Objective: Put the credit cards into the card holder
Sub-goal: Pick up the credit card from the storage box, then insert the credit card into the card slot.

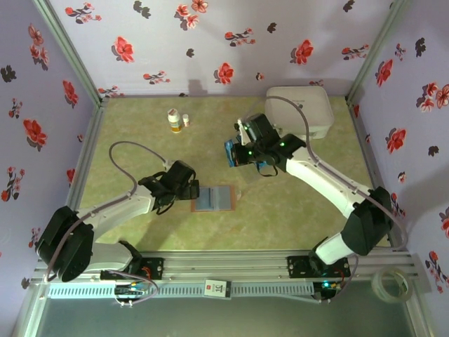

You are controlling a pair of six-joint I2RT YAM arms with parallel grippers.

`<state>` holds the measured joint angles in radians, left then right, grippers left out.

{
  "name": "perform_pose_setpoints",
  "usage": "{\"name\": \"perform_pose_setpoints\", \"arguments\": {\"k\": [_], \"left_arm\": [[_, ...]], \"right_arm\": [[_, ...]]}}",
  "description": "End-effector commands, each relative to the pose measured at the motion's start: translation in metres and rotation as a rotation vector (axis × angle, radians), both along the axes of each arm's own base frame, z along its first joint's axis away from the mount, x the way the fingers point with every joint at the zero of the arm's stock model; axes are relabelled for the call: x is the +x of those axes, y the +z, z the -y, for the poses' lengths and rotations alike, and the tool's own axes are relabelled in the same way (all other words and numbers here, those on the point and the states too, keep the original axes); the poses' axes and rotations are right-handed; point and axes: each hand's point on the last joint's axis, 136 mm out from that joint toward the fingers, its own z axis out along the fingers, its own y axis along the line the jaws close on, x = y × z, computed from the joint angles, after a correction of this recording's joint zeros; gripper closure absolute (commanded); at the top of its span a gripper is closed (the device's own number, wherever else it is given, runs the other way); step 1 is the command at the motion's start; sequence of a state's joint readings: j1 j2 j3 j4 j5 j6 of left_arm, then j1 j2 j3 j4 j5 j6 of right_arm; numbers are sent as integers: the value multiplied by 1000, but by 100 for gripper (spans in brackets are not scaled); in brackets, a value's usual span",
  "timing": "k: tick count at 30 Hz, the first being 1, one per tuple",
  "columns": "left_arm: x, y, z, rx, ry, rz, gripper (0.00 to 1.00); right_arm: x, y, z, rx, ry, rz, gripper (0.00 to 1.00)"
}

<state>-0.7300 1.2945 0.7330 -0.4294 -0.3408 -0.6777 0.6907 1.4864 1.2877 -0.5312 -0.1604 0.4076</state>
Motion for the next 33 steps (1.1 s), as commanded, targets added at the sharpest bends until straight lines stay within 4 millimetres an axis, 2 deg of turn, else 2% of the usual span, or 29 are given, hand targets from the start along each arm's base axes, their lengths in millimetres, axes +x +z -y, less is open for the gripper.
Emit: {"name": "perform_pose_setpoints", "arguments": {"k": [1, 8, 16, 33], "left_arm": [[0, -1, -14, 35, 33, 33, 0], [0, 6, -6, -31, -9, 79, 0], [-4, -11, 10, -43, -93, 7, 0], [-10, -38, 16, -9, -114, -63, 0]], "right_arm": [[3, 10, -19, 230, -42, -13, 100], [-11, -40, -24, 413, -95, -102, 100], [-28, -84, -13, 515, -150, -140, 100], [-49, -119, -36, 494, -72, -221, 100]]}}
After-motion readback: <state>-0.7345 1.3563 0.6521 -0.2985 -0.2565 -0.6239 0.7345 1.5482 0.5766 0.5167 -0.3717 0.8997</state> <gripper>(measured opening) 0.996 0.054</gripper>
